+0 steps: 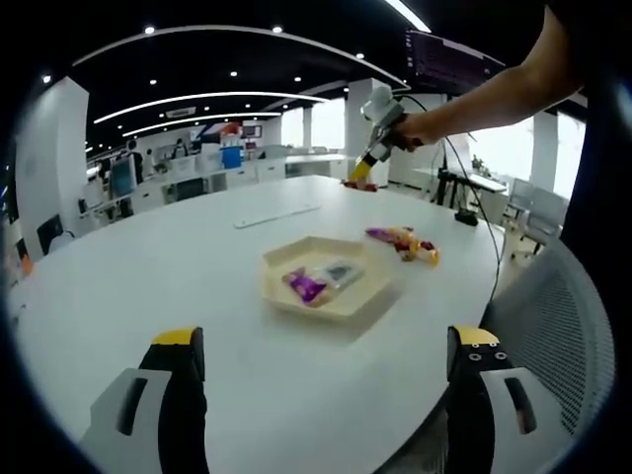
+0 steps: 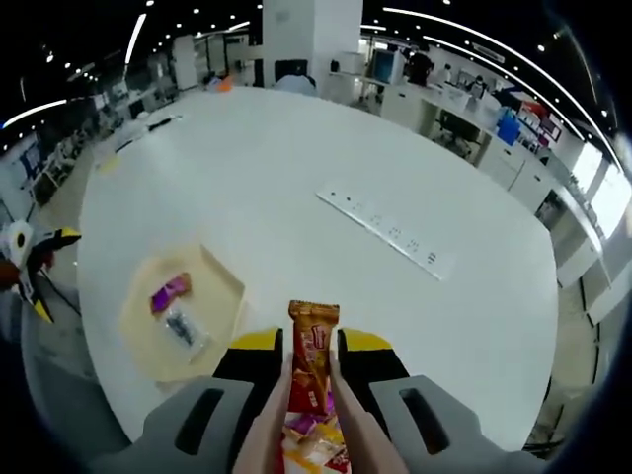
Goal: Place the target food into the container with the food tongs after gripping and lifting it, then release it inside without dropping or visibly crushing the food.
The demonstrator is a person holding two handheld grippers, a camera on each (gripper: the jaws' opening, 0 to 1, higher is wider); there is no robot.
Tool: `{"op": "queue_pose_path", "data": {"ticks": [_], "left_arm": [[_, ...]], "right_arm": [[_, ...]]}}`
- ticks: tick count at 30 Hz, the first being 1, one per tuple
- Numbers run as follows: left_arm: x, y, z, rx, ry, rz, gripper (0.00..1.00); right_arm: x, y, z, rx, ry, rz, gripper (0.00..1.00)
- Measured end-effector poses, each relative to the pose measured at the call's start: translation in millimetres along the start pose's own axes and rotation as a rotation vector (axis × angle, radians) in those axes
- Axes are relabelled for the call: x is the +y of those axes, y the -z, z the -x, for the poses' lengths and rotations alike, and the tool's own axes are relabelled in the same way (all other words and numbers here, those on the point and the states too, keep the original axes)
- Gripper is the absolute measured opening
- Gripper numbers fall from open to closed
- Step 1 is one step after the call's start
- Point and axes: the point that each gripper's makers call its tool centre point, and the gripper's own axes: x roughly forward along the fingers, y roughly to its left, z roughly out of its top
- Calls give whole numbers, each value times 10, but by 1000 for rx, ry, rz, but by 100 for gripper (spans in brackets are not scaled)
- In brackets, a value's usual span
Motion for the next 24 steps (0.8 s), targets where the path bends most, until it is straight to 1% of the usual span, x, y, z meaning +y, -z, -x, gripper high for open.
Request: {"op": "queue_pose_path", "data": {"ticks": [16, 24], "left_arm": [[12, -8, 7, -2, -8, -3, 99], [12, -7, 3, -1, -9, -6, 99]], "right_arm": [[157, -60, -16, 2, -30, 34, 21], [322, -172, -26, -13, -63, 50, 21]]}}
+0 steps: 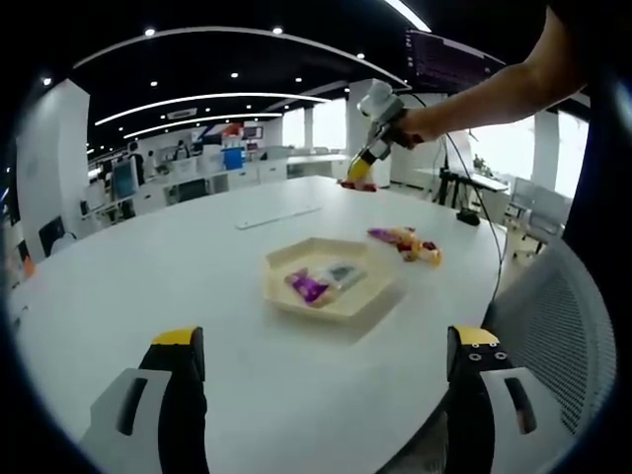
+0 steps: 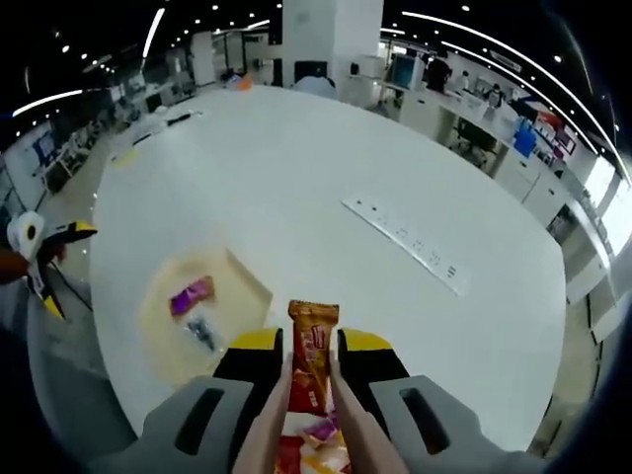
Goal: Place the target food into the container with the food tongs after gripping and lifting it, then release it inside without dropping or visibly crushing the food.
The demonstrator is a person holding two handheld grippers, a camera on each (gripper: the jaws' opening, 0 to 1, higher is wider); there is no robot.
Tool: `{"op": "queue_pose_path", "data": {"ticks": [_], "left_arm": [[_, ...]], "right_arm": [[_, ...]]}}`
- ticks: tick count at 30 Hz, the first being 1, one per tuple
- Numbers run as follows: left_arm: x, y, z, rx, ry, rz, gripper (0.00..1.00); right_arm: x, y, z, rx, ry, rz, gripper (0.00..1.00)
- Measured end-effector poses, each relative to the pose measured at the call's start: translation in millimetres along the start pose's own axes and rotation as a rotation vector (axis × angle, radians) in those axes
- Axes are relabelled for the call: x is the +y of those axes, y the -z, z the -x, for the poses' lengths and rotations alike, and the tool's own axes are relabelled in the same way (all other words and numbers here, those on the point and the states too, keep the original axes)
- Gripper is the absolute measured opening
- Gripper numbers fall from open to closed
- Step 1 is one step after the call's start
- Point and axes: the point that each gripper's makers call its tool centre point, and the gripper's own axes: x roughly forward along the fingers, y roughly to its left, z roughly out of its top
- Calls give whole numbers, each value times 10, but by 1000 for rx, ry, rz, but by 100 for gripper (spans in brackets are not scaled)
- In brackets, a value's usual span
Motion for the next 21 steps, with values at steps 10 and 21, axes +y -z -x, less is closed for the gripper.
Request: {"op": "queue_pose_path", "data": {"ticks": [10, 21], "left_arm": [[-4, 4, -2, 2, 1, -5, 99], [0, -5, 3, 1, -3, -5, 99]], "right_arm": [[143, -90, -12, -8, -23, 27, 21], [300, -183, -39, -15, -49, 61, 21]]}}
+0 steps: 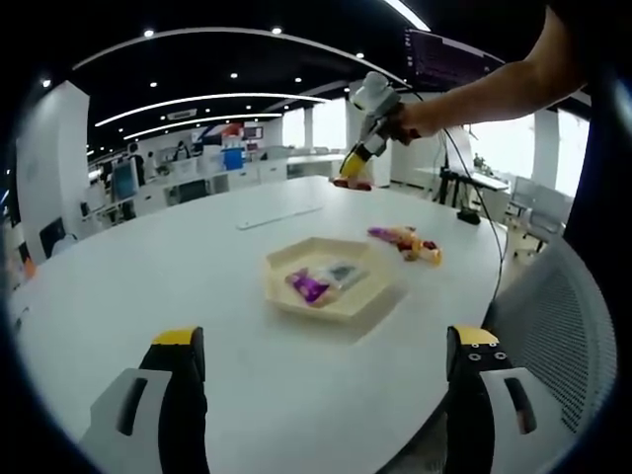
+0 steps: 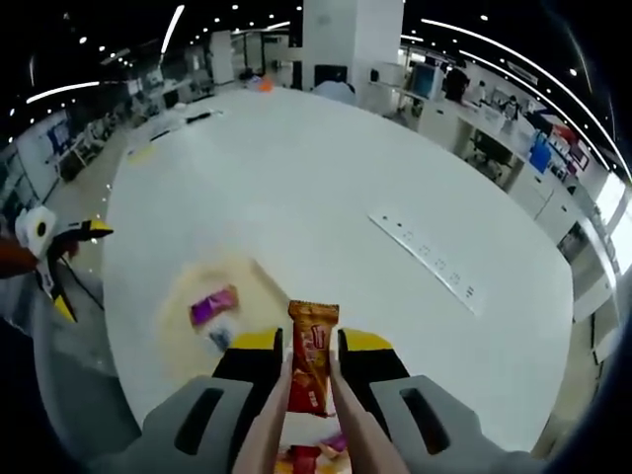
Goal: Place the target food into the container with the food tongs after gripping and lifting it, then release it inside without dropping or visibly crushing the food.
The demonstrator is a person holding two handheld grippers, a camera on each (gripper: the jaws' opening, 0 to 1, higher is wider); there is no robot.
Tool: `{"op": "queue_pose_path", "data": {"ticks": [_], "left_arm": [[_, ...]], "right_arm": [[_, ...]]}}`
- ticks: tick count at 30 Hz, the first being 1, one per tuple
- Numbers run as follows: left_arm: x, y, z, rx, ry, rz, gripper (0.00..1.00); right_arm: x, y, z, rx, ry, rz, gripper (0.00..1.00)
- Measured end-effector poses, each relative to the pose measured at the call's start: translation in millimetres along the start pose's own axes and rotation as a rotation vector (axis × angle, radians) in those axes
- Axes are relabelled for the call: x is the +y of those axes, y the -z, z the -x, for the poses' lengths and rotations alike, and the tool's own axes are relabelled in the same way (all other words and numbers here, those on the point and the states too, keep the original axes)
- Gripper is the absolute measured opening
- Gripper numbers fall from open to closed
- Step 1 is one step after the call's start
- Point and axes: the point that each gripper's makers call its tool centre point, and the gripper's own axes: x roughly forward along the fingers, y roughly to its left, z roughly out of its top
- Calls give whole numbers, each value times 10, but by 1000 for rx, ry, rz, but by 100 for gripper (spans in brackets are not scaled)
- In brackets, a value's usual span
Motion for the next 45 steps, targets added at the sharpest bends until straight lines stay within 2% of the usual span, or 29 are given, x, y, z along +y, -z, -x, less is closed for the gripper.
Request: {"op": "queue_pose_path", "data": {"ticks": [14, 31, 45], "left_arm": [[-14, 9, -8, 3, 9, -7, 98], [-15, 7, -6, 4, 9, -8, 98], [-4, 3, -2, 0, 4, -5, 98]], "right_arm": [[247, -123, -29, -4, -44, 50, 21], [647, -302, -40, -20, -118, 123, 21], [991, -375, -46, -30, -180, 174, 22]]}}
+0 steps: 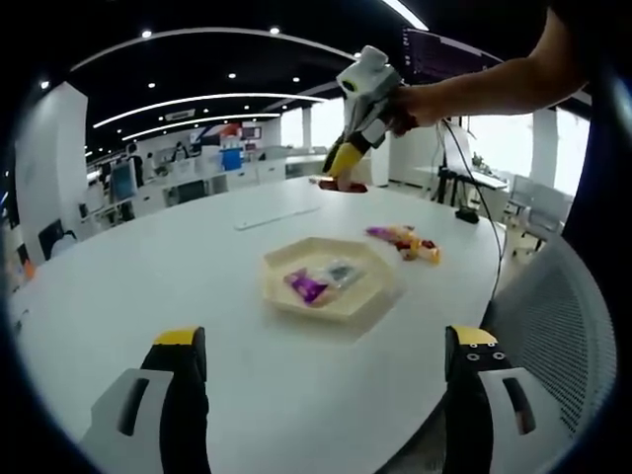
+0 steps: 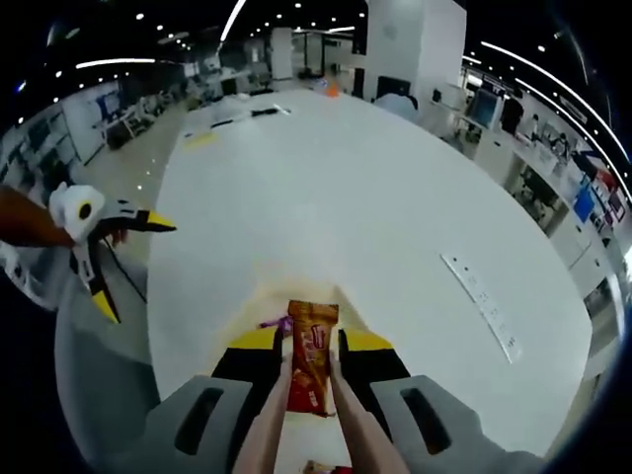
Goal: Place the target food into the container with the food tongs after gripping and lifting it, then release it inside without dropping or visibly crushing the food.
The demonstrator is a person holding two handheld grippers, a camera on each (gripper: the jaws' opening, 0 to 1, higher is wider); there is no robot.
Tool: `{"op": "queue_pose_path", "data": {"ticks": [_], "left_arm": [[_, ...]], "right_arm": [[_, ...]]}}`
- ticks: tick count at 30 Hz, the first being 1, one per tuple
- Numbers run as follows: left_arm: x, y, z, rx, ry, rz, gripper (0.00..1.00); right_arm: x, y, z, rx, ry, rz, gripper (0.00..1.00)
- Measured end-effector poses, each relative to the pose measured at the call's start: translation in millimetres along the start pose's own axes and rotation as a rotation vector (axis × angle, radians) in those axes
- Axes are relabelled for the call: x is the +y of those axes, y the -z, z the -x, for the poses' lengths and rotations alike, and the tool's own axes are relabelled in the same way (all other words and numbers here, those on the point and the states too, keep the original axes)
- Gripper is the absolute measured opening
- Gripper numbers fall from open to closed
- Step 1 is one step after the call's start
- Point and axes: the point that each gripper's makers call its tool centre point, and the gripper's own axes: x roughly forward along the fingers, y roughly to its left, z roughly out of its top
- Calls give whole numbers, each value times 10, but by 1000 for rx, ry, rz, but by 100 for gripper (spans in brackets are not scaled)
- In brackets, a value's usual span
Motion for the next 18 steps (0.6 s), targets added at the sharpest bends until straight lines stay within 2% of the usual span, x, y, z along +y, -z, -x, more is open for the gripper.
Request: {"op": "queue_pose_path", "data": {"ticks": [6, 18], "left_arm": [[4, -3, 4, -2, -3, 2, 98], [8, -1, 5, 1, -6, -3, 97]], "right_arm": [[68, -42, -10, -6, -16, 13, 22], [121, -12, -45, -1, -24, 12, 22]]}}
